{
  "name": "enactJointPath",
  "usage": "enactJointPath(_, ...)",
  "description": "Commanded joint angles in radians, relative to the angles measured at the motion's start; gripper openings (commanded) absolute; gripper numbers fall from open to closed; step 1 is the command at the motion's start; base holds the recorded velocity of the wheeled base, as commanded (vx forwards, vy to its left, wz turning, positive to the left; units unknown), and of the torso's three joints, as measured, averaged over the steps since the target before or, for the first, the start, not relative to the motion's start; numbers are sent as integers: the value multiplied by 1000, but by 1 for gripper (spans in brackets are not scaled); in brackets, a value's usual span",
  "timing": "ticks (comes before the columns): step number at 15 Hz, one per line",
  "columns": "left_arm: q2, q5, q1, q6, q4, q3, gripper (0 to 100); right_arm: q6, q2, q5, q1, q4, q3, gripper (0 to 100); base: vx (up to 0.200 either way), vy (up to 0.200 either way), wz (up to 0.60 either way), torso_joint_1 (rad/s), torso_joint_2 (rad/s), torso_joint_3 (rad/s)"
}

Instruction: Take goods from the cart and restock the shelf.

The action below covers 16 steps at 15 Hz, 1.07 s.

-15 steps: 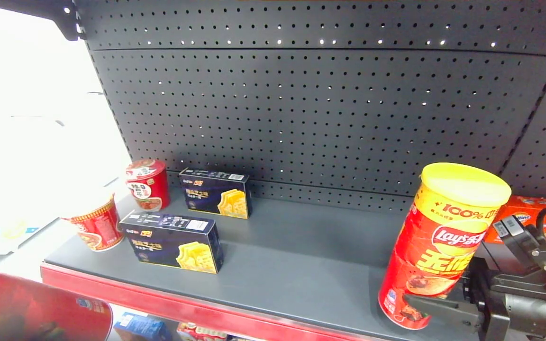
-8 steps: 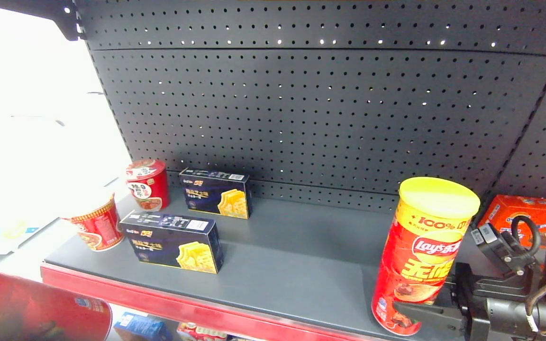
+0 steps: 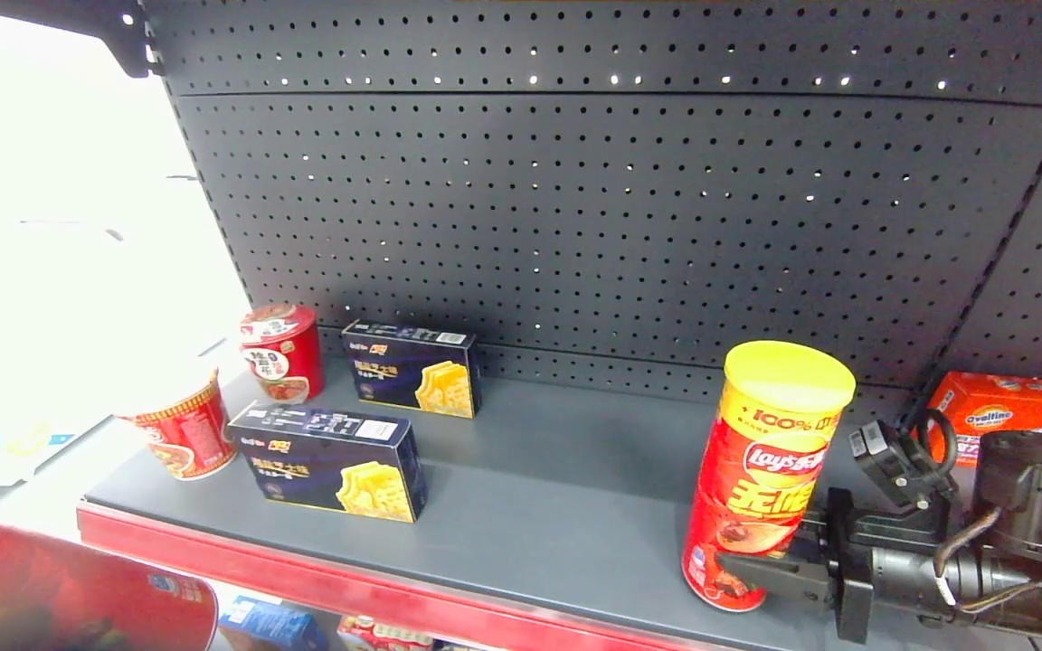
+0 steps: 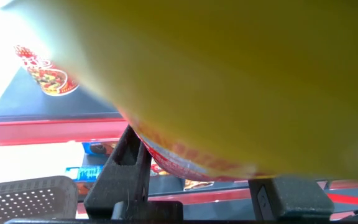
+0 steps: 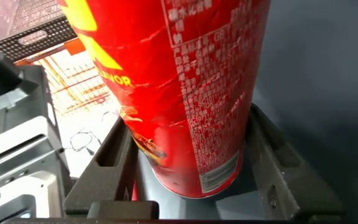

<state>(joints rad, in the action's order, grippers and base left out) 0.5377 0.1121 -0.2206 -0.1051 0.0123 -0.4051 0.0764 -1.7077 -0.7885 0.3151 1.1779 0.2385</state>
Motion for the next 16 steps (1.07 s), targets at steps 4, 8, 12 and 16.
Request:
enactJointPath(4, 1, -2, 1, -1, 1, 3, 0, -3, -130, 0, -1, 72, 1, 0, 0, 0, 0, 0, 0, 0)
enactJointPath(8, 1, -2, 1, -1, 0, 5, 0, 2, -135, 0, 1, 83, -5, 100, 0, 0, 0, 0, 0, 0)
enactJointPath(12, -1, 0, 1, -1, 0, 11, 0, 5, -86, 15, 2, 101, -15, 100, 0, 0, 0, 0, 0, 0)
enactJointPath(16, -25, 0, 1, -2, 3, 12, 0, 3, 14, 32, -5, 91, -38, 100, 0, 0, 0, 0, 0, 0)
